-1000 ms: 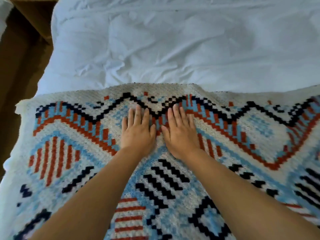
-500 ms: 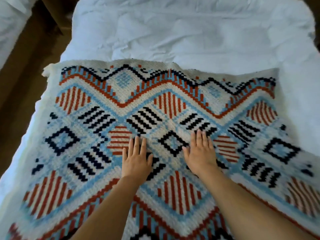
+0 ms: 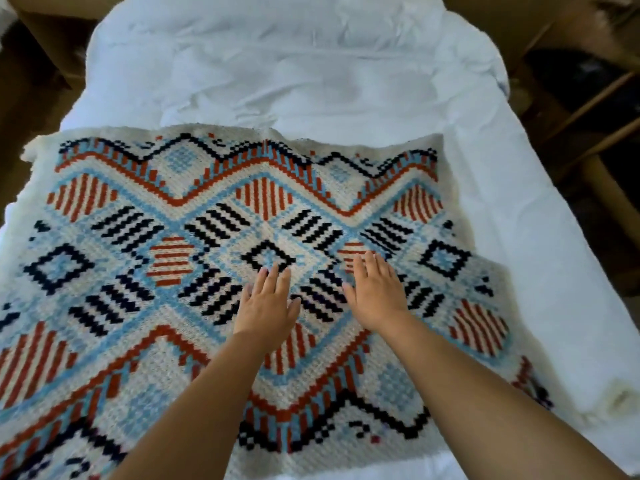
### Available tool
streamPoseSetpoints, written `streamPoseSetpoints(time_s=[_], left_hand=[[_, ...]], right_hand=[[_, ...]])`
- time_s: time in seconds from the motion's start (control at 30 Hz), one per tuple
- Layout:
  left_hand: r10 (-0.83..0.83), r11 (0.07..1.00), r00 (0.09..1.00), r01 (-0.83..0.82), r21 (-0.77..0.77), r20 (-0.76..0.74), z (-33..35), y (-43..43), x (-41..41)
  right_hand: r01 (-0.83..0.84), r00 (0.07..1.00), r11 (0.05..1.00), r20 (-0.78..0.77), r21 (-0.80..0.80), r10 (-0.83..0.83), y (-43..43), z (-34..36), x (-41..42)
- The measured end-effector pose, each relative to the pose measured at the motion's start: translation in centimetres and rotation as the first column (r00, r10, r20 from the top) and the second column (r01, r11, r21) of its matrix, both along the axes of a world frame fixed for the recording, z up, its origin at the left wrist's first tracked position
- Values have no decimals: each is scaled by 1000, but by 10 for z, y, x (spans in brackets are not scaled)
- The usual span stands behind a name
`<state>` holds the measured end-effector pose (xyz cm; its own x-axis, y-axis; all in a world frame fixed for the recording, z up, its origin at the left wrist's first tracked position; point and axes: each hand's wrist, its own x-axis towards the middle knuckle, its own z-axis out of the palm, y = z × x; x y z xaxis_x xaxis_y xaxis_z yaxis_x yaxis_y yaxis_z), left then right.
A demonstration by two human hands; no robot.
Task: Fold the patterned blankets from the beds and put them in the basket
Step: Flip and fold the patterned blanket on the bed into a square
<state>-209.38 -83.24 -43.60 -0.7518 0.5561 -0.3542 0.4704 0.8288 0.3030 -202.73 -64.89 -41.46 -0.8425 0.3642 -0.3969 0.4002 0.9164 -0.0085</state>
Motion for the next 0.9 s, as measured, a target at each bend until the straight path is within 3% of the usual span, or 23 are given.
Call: streamPoseSetpoints(time_s=[0.3, 0.5, 0.6, 0.67, 0.73, 0.8, 0.9], left_hand=[[45, 999, 999, -45, 30, -3, 8, 173, -38], [144, 987, 989, -143, 73, -10, -8, 295, -79], [222, 970, 974, -217, 106, -42, -16, 325, -98], [264, 960, 960, -251, 121, -98, -20, 337, -111], [255, 965, 956, -243, 97, -143, -22, 350, -126], [214, 977, 965, -209, 51, -153, -24, 365, -142], [174, 984, 977, -176, -12, -121, -32, 390, -167]], right_hand=[[-86, 984, 994, -159, -62, 75, 149, -4, -42], [-48, 967, 996, -255, -78, 26, 277, -24, -76], [174, 929, 954, -280, -246, -241, 322, -31, -105], [402, 797, 792, -251, -459, -549, 339, -34, -130], [496, 652, 625, -216, -603, -727, 352, -36, -156], [507, 632, 583, -186, -635, -752, 360, -39, -174], [521, 673, 623, -168, -583, -720, 373, -48, -196]])
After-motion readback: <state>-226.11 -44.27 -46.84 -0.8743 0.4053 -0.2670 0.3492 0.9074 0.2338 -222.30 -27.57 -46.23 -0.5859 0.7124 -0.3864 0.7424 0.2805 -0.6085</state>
